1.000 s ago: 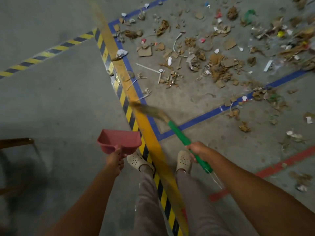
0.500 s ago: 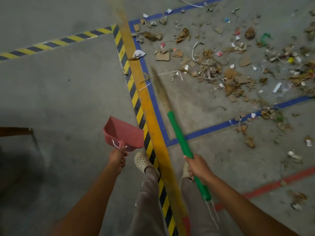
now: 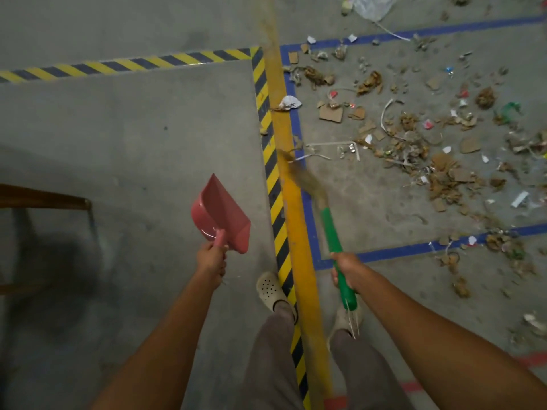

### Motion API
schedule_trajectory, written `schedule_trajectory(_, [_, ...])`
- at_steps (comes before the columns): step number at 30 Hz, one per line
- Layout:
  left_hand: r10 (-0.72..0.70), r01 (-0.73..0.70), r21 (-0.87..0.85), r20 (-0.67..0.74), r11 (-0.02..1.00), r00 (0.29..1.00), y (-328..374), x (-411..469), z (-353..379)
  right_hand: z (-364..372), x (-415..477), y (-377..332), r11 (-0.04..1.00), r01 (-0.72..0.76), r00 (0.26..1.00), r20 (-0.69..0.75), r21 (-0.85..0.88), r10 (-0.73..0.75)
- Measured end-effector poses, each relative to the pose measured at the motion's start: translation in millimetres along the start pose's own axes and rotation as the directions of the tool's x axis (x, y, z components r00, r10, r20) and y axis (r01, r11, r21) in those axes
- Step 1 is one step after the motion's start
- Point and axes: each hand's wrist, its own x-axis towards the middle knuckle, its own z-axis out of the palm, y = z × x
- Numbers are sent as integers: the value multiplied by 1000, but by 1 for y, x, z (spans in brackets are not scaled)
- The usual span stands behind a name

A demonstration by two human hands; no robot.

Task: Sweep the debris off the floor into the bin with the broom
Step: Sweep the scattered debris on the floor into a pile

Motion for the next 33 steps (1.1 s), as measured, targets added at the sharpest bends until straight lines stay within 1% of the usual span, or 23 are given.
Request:
schedule_trajectory(3, [27,-27,-31,-3,999,1000,17,2,-14,-20,-2,-20,993,56,992,-116,108,-43])
schedule_trajectory(5, [36,-36,-52,-10,998,999,28,2,-19,-30,-12,-33,983,97,986,-149,154,-74])
schedule_trajectory(8, [43,-45,-79,-26,996,999,43,4,-16,-35,-29,-47,983,167,977,-149,74,-154])
schedule_trajectory(11, [38,-41,-85,-36,996,999,57,7,-3,-25,-41,-63,970,243,967,-82,-1,-242])
schedule_trajectory(14, [22,-26,-64,-50,998,998,70,12,15,-5,-43,-87,934,335,942,51,-125,-331])
schedule_trajectory(16, [3,-6,-54,-48,999,999,79,16,28,10,-34,-105,903,378,924,145,-206,-354])
schedule_trajectory(18, [-19,16,-50,-53,999,998,86,19,41,21,-20,-127,878,368,926,210,-306,-315])
schedule_trajectory(20, [-31,29,-33,-60,999,998,93,24,55,27,-2,-150,864,318,941,240,-390,-238])
schedule_trajectory(22, [-20,22,21,-67,1000,998,102,31,71,25,17,-171,884,263,952,253,-386,-172])
schedule_trajectory(24, [-3,8,80,-61,997,998,114,40,91,14,37,-187,925,201,966,223,-322,-132])
schedule_trajectory(27, [28,-24,147,-24,989,999,138,51,125,-21,73,-203,968,110,991,96,-226,-91])
schedule_trajectory(30, [45,-50,196,33,979,998,164,60,157,-72,102,-211,983,99,993,-46,-152,-108])
schedule_trajectory(33, [63,-82,227,89,970,994,187,68,184,-121,115,-215,994,111,978,-175,-4,-110])
